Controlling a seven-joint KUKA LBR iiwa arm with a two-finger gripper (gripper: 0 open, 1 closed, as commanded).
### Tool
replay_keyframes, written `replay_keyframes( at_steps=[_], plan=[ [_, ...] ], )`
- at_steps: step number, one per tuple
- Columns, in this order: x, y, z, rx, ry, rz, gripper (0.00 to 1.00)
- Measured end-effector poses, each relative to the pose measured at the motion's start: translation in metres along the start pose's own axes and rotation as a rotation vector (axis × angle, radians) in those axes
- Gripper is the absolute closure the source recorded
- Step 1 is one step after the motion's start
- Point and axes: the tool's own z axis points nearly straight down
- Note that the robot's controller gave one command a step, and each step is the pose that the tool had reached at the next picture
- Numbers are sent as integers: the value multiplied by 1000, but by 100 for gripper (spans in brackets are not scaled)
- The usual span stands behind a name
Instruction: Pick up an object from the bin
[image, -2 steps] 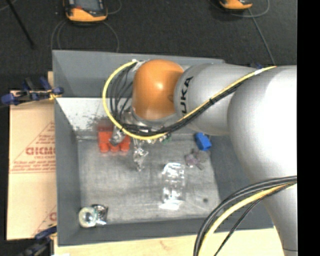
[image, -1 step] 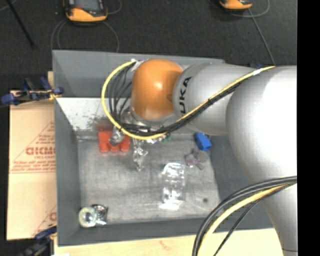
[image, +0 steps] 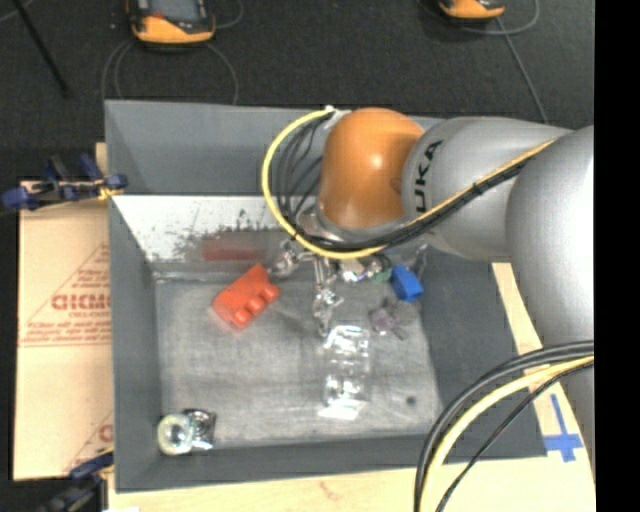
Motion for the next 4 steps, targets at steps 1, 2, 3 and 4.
replay_keyframes(
  at_steps=[1,2,3,4],
  plan=[
    [19,-26,31,1,-10,247,0],
    [37,-35,30,-1,-12,466,0],
    [7,37,-10,-2,-8,361,0],
    [-14,98,28,2,-5,194,0]
  ],
)
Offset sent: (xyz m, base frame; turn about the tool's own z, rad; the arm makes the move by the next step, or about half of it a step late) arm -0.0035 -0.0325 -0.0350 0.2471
